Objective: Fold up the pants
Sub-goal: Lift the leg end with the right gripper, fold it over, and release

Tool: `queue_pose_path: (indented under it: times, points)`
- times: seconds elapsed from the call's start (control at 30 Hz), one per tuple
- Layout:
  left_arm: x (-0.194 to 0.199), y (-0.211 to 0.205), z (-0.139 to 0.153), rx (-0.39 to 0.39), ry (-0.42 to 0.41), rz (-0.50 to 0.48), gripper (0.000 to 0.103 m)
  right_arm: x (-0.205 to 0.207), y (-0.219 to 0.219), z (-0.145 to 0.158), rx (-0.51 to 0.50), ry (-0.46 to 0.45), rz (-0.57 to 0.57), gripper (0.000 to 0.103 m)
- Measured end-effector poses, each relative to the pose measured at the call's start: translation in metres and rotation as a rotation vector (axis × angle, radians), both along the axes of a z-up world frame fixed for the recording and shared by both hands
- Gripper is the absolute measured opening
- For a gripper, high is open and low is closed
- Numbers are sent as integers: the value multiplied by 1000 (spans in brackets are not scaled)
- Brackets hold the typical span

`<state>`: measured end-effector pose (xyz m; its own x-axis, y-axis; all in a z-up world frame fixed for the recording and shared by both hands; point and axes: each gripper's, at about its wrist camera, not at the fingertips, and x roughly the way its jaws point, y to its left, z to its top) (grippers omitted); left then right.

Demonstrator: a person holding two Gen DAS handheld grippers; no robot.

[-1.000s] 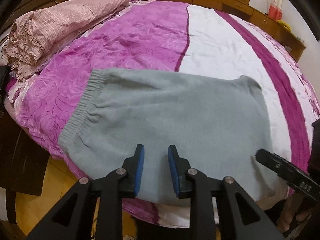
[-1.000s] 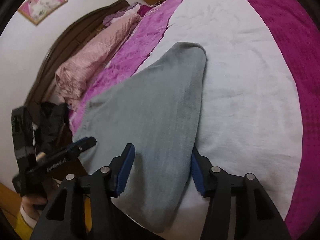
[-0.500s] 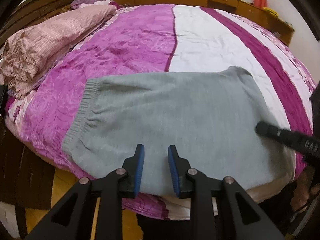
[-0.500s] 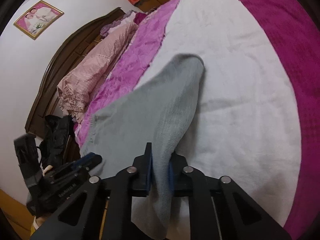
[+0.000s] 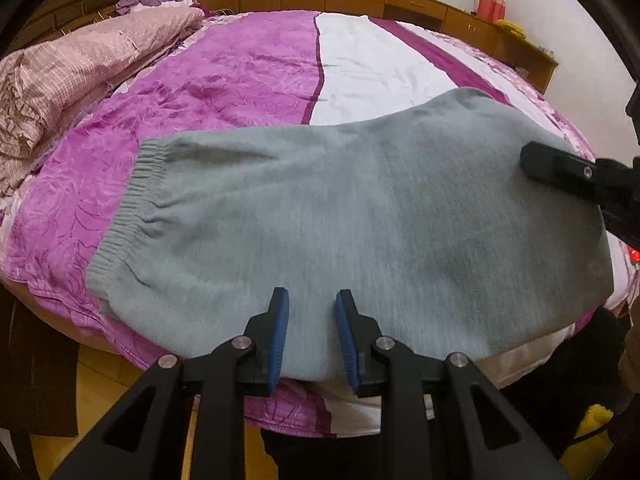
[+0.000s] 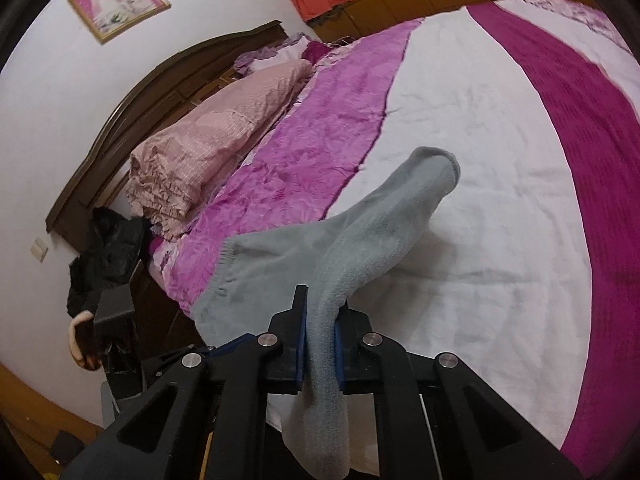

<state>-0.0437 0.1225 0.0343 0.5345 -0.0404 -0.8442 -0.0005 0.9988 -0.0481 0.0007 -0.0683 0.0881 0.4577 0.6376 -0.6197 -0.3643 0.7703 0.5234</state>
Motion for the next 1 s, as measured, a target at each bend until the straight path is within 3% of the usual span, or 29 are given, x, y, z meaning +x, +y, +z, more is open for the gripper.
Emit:
queue_pose_path:
  times: [0.3,0.57,0.73,1.0]
  points:
    - [-8,41,38,-31,-61,21,25,7,27,26,-63,-1,38,4]
    - [-5,89,59,11,-79,62,25,10,72,50,-76,-19,108,4]
    - [-2,112,67,39,-92,85,25,14,102,57,-89,-25,141,4]
    - [9,139,64,10,-93,102,25,27,154,47,-106,14,185,4]
